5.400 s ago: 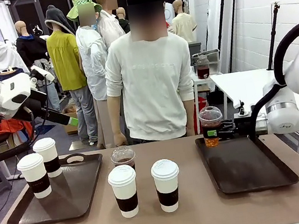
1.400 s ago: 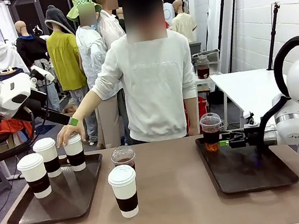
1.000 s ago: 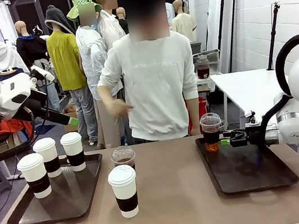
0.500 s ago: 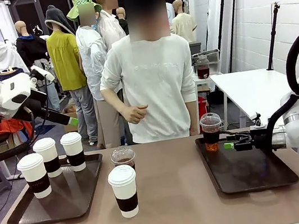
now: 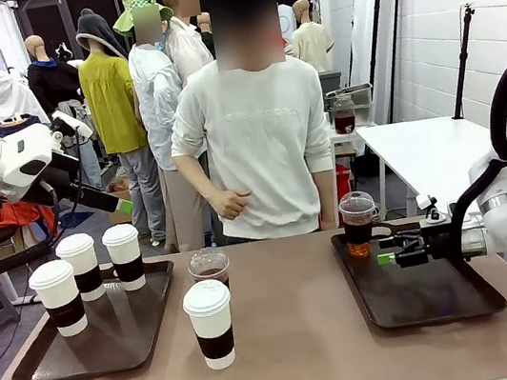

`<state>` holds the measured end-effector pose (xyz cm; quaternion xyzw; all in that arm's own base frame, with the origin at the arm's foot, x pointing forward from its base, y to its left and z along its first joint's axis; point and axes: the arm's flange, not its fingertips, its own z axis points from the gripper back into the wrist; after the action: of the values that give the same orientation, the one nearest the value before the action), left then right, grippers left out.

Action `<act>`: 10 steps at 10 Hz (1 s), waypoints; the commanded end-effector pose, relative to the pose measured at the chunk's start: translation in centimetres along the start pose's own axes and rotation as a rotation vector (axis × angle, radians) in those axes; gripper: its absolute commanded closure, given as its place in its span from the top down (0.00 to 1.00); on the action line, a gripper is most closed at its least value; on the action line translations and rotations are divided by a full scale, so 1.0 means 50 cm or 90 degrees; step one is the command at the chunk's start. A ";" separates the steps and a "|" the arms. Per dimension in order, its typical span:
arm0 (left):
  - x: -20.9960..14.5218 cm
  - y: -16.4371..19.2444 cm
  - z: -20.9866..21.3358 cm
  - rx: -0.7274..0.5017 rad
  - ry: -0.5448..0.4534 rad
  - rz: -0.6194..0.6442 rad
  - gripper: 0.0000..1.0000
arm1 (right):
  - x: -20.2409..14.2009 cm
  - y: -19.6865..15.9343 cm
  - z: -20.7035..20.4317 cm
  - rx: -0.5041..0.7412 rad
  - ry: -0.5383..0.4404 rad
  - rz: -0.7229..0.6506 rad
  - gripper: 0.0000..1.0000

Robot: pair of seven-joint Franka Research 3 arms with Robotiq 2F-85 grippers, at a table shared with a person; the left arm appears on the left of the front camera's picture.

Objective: Distribute the coffee onto the tray.
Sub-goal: Pick up another iced Americano from the middle of the table and place it on the right Handle tray.

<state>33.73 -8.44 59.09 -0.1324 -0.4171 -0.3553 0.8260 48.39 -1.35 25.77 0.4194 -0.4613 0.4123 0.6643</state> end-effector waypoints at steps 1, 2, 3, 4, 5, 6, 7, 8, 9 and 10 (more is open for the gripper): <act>-0.001 0.002 0.000 -0.002 -0.002 -0.001 1.00 | 0.004 0.025 -0.018 0.033 0.013 0.041 1.00; -0.001 0.002 0.000 -0.002 -0.002 -0.001 1.00 | 0.009 0.029 -0.028 0.048 0.011 0.050 1.00; -0.001 0.002 0.000 -0.002 -0.002 -0.001 1.00 | 0.013 0.033 -0.040 0.066 0.009 0.073 1.00; -0.001 0.002 0.000 -0.002 -0.002 -0.001 1.00 | 0.018 0.035 -0.052 0.074 0.008 0.082 1.00; -0.001 0.002 0.000 -0.002 -0.002 -0.001 1.00 | 0.024 0.037 -0.068 0.088 0.006 0.092 1.00; -0.001 0.002 0.000 -0.002 -0.002 -0.001 1.00 | 0.029 0.039 -0.081 0.105 0.008 0.097 1.00; -0.001 0.002 0.000 -0.002 -0.002 -0.001 1.00 | 0.032 0.041 -0.095 0.117 0.006 0.100 1.00; -0.001 0.002 0.000 -0.002 -0.002 -0.001 1.00 | 0.036 0.044 -0.111 0.129 0.007 0.102 1.00; -0.001 0.002 0.000 -0.002 -0.002 -0.001 1.00 | 0.040 0.047 -0.128 0.133 0.011 0.109 1.00; -0.001 0.002 0.000 -0.002 -0.002 -0.001 1.00 | 0.043 0.049 -0.146 0.139 0.013 0.113 1.00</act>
<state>33.73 -8.44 59.09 -0.1324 -0.4171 -0.3553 0.8260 48.09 6.19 26.82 0.4458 -0.4465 0.5051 0.5889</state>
